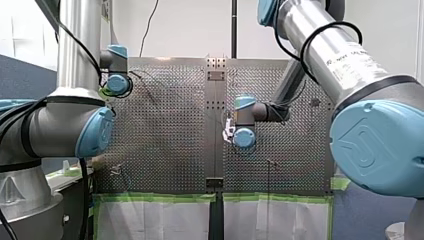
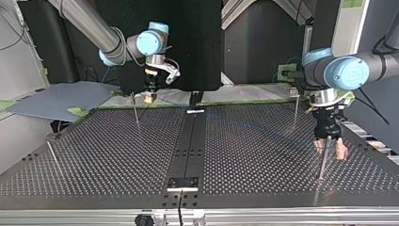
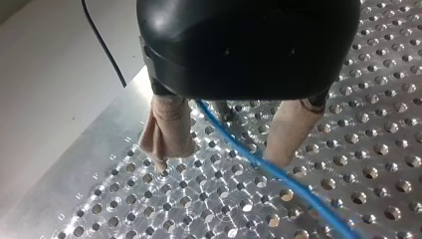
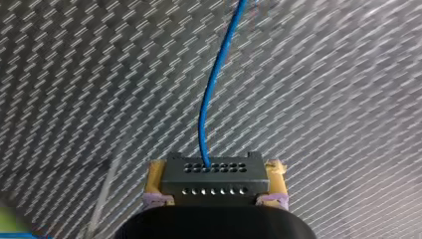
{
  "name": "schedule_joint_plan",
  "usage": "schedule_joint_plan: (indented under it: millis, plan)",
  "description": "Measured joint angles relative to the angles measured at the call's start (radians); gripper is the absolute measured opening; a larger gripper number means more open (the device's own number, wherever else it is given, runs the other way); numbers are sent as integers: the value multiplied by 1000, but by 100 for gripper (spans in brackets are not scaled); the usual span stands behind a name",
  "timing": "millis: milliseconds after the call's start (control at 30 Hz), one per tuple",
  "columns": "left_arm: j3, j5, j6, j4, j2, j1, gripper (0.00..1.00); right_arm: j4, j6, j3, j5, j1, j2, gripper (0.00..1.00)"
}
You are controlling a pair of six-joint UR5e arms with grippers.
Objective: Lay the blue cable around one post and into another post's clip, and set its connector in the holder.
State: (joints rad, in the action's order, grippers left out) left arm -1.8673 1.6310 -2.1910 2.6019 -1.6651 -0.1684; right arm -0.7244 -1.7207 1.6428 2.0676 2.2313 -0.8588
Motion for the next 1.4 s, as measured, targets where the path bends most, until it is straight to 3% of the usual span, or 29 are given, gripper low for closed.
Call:
schedule_joint_plan:
  millis: [300,433,600,900,1100,1400]
  plan:
    - [0,0,0,0,0,0,100,-89,-35,89,54,-51,89,2]
    - [0,0,1,-2,-1,1,100,-127,-46,127,49,-87,119,2]
    - [0,0,0,-4,0,1,100,-181,-38,181,6,-140,129,2]
    - [1,-4,-6,-5,0,1,100,-261,-40,258,-84,-231,131,2]
    - [1,-8,-11,-5,-1,2,100,-306,-21,239,-142,-289,131,2]
    - [0,-10,-16,-5,-1,5,100,-310,-5,199,-224,-372,137,2]
